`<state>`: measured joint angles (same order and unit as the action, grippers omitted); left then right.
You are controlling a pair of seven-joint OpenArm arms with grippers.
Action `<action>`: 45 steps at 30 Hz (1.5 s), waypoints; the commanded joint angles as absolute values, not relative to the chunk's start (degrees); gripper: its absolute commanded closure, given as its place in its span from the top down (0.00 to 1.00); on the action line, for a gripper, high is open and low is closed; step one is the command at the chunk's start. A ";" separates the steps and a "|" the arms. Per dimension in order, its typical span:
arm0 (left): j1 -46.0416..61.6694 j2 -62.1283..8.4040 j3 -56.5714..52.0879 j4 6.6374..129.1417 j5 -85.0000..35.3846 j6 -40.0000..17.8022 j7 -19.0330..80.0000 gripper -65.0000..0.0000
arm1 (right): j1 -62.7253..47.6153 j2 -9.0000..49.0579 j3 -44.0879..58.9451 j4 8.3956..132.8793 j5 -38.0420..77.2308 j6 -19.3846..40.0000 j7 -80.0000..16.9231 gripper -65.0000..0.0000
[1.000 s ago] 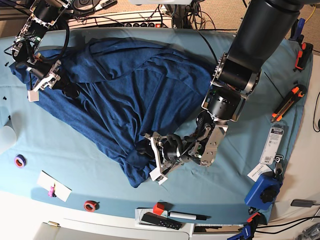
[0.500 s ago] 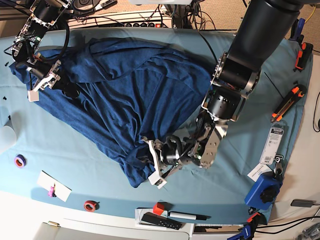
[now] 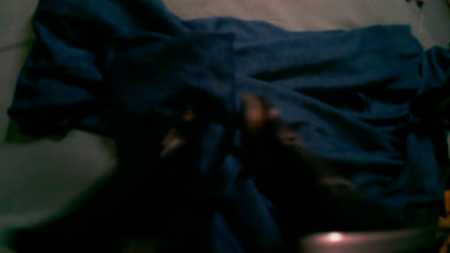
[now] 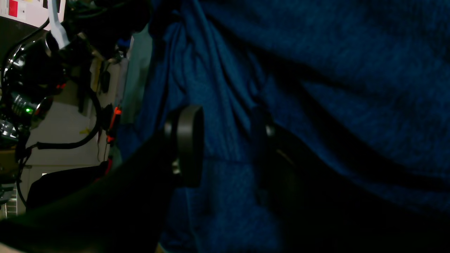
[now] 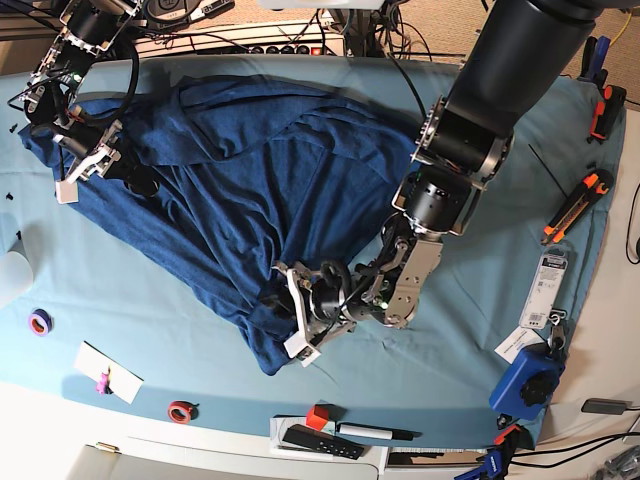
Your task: Layout the t-shirt on the table in an organized manner, then fold the t-shirt properly
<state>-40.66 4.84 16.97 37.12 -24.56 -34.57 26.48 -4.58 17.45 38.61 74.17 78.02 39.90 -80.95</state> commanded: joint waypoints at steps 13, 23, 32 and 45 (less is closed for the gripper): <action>-42.09 6.59 16.86 38.24 -32.18 -40.00 27.57 0.00 | -3.97 18.59 38.94 75.11 79.66 40.00 -80.00 0.35; -36.93 9.00 17.12 38.54 -44.91 -40.00 36.86 0.00 | -3.97 18.59 38.94 75.11 79.64 40.00 -80.00 0.35; -36.71 9.00 17.12 38.63 -49.87 -40.00 40.07 0.49 | -3.97 18.59 38.94 75.11 79.48 40.00 -80.00 0.35; -41.01 9.00 17.08 43.35 -31.68 -40.00 30.52 0.41 | -3.97 18.59 38.94 75.11 79.50 40.00 -80.00 0.35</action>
